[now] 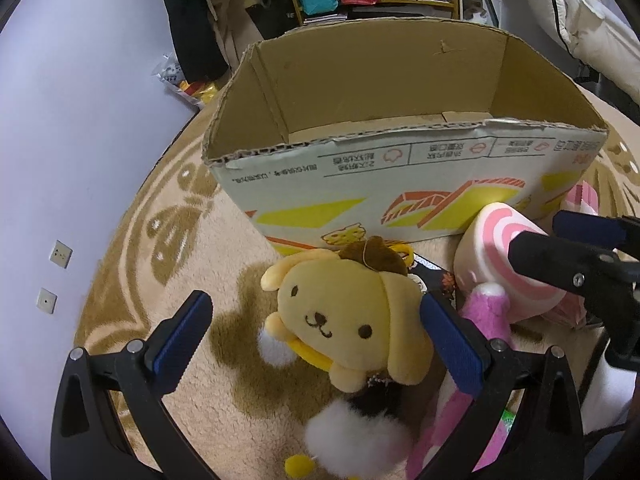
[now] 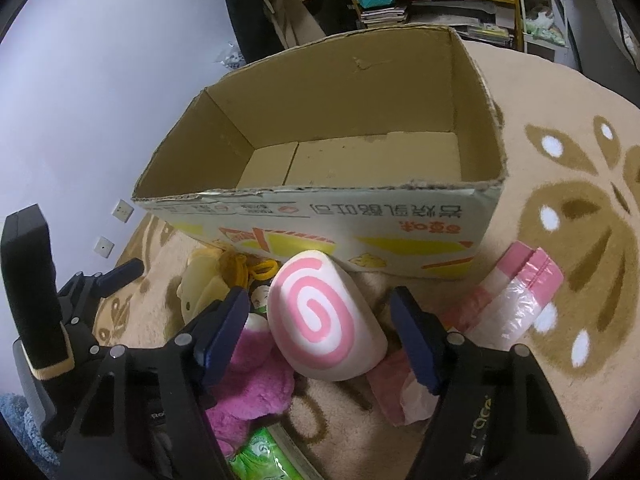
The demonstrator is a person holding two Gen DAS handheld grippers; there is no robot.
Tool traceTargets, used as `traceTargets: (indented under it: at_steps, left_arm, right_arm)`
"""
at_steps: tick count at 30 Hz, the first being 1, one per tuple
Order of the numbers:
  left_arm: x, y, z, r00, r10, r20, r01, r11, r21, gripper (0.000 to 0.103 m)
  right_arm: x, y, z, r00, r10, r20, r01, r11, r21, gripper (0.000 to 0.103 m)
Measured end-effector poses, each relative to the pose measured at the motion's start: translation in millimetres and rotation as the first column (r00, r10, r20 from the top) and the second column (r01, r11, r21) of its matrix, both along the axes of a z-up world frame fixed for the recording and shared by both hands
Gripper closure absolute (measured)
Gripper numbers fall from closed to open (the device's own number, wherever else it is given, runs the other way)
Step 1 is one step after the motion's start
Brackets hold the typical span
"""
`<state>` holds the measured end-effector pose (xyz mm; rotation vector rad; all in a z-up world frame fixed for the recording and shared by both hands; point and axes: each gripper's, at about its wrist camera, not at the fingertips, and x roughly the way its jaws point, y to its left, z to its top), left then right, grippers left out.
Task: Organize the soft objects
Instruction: 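Lower the left tool onto the yellow plush dog while the right tool approaches the swirl cushion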
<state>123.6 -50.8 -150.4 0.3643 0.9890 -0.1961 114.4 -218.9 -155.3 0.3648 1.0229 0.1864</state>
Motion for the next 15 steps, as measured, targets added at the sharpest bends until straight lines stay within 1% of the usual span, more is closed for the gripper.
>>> traceTargets:
  at_steps: [1,2,4,10,15]
  left_arm:
    - [1.1,0.0,-1.3,1.000,0.002,0.000,-0.002,1.000,0.002,0.000]
    - [2.3,1.0,-2.7,1.000,0.004,-0.002,-0.004,1.000,0.004,0.000]
    - [9.3,2.7,-6.5,1.000,0.015,-0.011,-0.014,1.000,0.017,0.000]
    - [17.4,2.8,-12.1,1.000,0.016,-0.022,-0.016,1.000,0.008,0.000]
    - [22.7,4.2,-21.8,0.999,0.014,-0.052,-0.015,1.000,-0.016,0.000]
  right_arm:
    - [0.5,0.4,-1.2,1.000,0.002,-0.004,-0.002,1.000,0.000,0.028]
    - [1.4,1.3,-3.9,1.000,0.005,-0.012,-0.005,1.000,0.001,0.031]
    - [2.2,2.2,-7.1,1.000,0.011,-0.025,-0.011,1.000,0.001,0.033]
    - [1.6,5.2,-10.7,0.999,0.017,-0.037,-0.017,1.000,0.003,0.033]
    - [4.3,2.8,-15.5,0.998,-0.001,-0.056,0.001,1.000,-0.007,0.033]
